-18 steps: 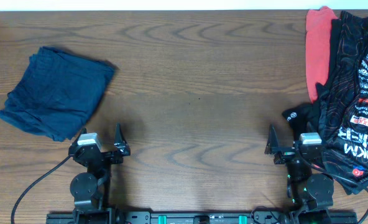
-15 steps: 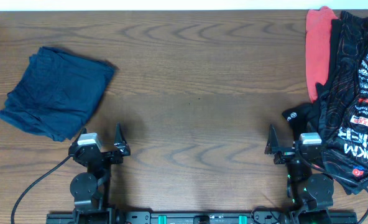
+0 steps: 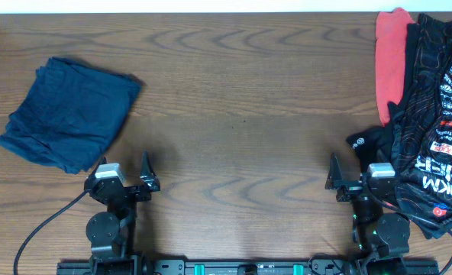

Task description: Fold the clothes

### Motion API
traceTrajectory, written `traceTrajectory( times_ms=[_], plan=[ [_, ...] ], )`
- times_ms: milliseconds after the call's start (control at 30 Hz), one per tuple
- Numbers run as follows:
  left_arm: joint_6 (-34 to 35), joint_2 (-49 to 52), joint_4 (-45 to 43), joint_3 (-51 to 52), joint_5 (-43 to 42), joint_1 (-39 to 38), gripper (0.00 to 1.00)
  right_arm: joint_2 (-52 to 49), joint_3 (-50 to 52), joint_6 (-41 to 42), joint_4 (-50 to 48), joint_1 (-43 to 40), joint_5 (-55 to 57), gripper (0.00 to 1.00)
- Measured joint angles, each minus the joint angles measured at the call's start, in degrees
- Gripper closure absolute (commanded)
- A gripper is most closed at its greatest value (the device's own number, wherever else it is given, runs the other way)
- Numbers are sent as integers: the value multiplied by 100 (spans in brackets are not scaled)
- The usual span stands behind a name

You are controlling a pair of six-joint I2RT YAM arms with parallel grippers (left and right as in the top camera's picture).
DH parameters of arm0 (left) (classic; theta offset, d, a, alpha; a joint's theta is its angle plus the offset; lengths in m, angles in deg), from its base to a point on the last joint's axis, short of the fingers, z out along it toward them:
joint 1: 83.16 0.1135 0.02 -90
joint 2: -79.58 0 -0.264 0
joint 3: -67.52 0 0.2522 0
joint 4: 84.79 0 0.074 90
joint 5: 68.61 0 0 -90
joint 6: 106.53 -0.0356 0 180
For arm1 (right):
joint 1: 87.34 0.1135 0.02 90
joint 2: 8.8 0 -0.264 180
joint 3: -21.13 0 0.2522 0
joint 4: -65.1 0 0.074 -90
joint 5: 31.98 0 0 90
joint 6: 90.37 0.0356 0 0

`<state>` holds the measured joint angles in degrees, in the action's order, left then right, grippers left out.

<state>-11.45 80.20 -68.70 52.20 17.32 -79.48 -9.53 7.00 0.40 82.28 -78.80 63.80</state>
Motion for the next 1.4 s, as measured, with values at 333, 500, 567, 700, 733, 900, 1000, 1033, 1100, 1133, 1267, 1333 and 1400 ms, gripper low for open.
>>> traceTrajectory(
  times_ms=[333, 500, 567, 700, 733, 900, 1000, 1033, 1100, 1133, 1267, 1333, 1400],
  plan=[
    [0, 0, 0, 0, 0, 0, 2, 0, 0, 0, 0, 0, 0, 1],
    [0, 0, 0, 0, 0, 0, 2, 0, 0, 0, 2, 0, 0, 1],
    [0, 0, 0, 0, 0, 0, 2, 0, 0, 0, 2, 0, 0, 1],
    [0, 0, 0, 0, 0, 0, 2, 0, 0, 0, 0, 0, 0, 1],
    [0, 0, 0, 0, 0, 0, 2, 0, -2, 0, 0, 0, 0, 1],
    [0, 0, 0, 0, 0, 0, 2, 0, 0, 20, 2, 0, 0, 1],
    [9, 0, 0, 0, -2, 0, 2, 0, 0, 70, 2, 0, 0, 1],
    [28, 0, 0, 0, -4, 0, 2, 0, 0, 90, 0, 0, 0, 1],
    [116, 0, 13, -2, -33, 0, 2, -2, 0, 116, 2, 0, 0, 1],
    [166, 2, 22, -9, -61, 0, 2, -7, -2, 120, 4, 0, 2, 1],
    [398, 109, 354, -166, -223, 0, 2, -205, -52, 146, 155, 0, 7, 1],
    [470, 317, 780, -354, -289, 0, 2, -439, -181, 155, 407, 0, 66, 1],
    [546, 660, 1244, -699, -334, -2, 2, -778, -393, 157, 697, 0, 195, 1]
  ],
)
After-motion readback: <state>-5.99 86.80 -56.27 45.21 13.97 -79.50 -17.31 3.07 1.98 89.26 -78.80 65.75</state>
